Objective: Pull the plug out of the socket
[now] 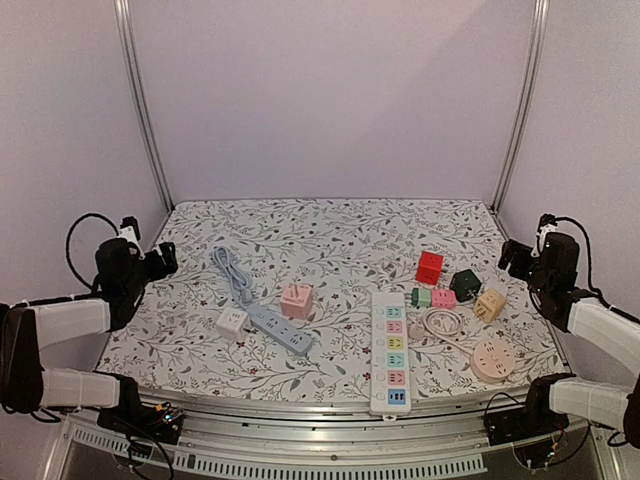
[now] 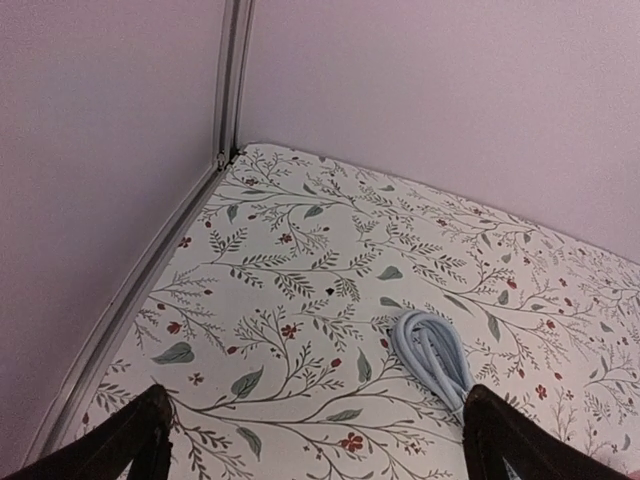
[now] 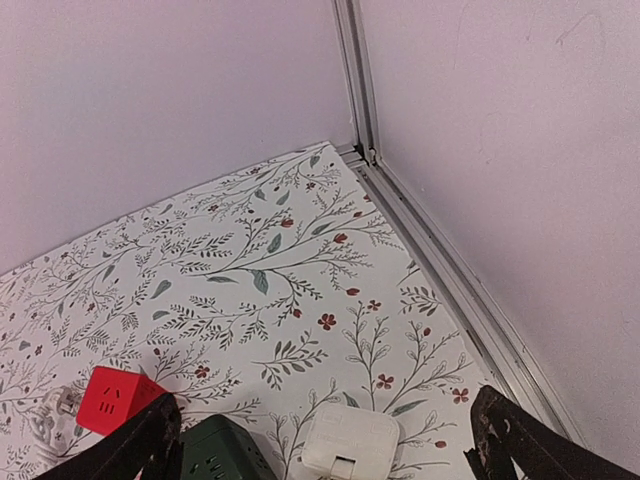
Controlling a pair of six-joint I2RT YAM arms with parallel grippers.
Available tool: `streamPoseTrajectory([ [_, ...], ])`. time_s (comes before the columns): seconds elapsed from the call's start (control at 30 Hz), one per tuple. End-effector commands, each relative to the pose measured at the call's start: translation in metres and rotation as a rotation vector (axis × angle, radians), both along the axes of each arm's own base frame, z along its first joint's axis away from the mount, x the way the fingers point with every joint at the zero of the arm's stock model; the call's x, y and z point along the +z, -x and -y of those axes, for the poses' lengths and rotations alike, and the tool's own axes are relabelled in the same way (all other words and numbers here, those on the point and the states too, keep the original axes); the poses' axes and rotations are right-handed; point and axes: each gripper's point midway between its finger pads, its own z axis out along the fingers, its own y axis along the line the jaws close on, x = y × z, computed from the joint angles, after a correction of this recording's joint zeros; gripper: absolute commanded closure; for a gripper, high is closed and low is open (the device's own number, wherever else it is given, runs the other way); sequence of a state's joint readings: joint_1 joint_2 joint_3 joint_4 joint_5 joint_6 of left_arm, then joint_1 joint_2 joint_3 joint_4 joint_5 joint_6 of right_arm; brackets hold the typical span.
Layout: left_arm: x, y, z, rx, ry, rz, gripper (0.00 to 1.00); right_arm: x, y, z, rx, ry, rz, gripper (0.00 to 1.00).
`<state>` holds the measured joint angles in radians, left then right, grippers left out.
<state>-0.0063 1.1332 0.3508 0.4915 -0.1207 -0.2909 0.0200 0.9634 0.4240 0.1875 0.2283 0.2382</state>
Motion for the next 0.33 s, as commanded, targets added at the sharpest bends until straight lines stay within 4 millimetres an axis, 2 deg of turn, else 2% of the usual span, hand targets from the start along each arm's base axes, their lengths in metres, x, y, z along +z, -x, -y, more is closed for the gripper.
streamPoseTrajectory([
  [0.0,0.0228,-0.0033,-0.0083,0.036,-0.026,0.091,0.0,0.0131,-0.0028,0.0038,-0.015,0.021,0.065,0.01],
  [0.3,0.021,-0.0015,-0.0121,0.055,-0.044,0.081,0.01,0.01,0.0006,0.0048,-0.021,0.02,0.068,0.01],
])
